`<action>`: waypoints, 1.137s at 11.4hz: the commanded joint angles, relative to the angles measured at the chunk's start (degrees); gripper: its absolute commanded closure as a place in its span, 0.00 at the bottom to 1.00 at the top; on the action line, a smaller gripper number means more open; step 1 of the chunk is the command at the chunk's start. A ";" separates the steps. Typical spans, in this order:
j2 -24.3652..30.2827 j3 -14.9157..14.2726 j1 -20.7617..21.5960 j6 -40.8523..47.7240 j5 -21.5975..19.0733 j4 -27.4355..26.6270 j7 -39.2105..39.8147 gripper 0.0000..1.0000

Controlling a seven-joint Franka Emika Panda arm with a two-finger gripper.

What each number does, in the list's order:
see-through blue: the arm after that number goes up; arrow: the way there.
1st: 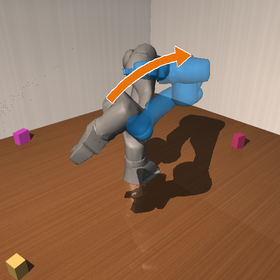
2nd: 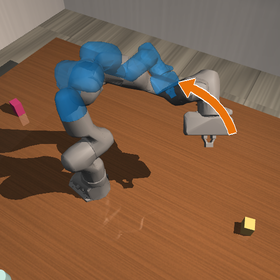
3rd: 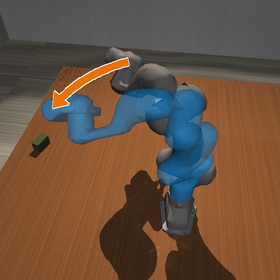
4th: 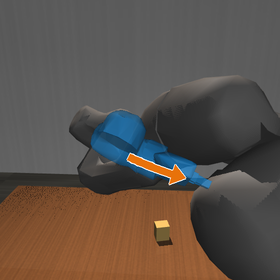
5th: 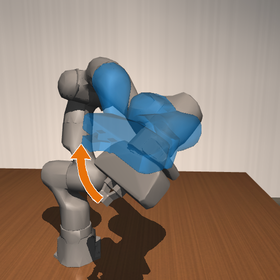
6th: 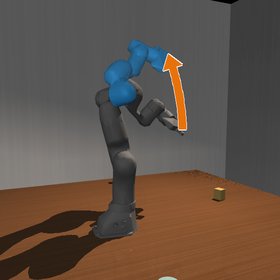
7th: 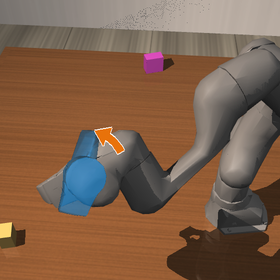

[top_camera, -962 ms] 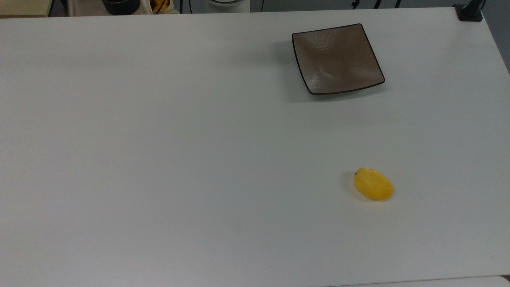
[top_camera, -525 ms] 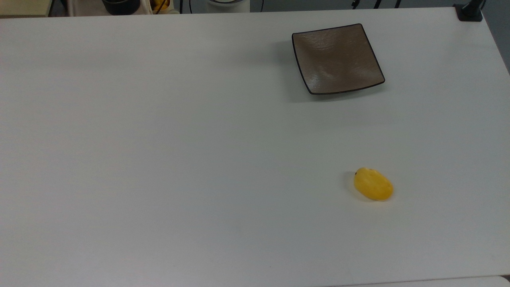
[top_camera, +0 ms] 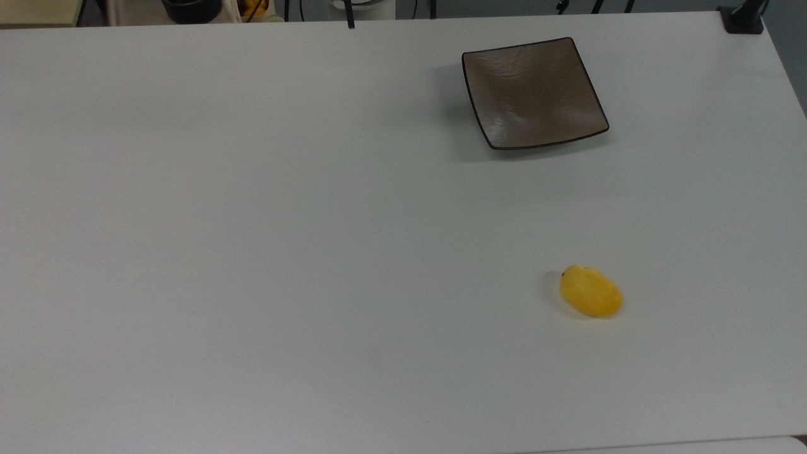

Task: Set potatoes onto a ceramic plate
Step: 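Move the open gripper over the yellow potato and lower it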

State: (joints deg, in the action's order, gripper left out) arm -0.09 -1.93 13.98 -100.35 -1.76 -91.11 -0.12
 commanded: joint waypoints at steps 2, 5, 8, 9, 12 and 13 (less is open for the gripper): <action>-7.36 3.67 0.87 -11.87 -0.61 1.02 4.76 0.00; -14.65 5.88 1.22 -16.80 -0.43 6.63 11.97 0.00; -23.43 7.29 2.70 -16.90 0.00 15.41 12.60 0.00; -25.99 7.29 3.67 -17.07 0.09 17.87 12.51 0.00; -32.41 7.29 6.93 -22.76 0.18 22.02 11.64 0.00; -34.52 7.12 7.98 -25.40 0.27 22.73 11.54 0.00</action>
State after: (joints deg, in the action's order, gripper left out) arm -29.10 5.75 19.77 -121.47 -1.72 -72.77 11.10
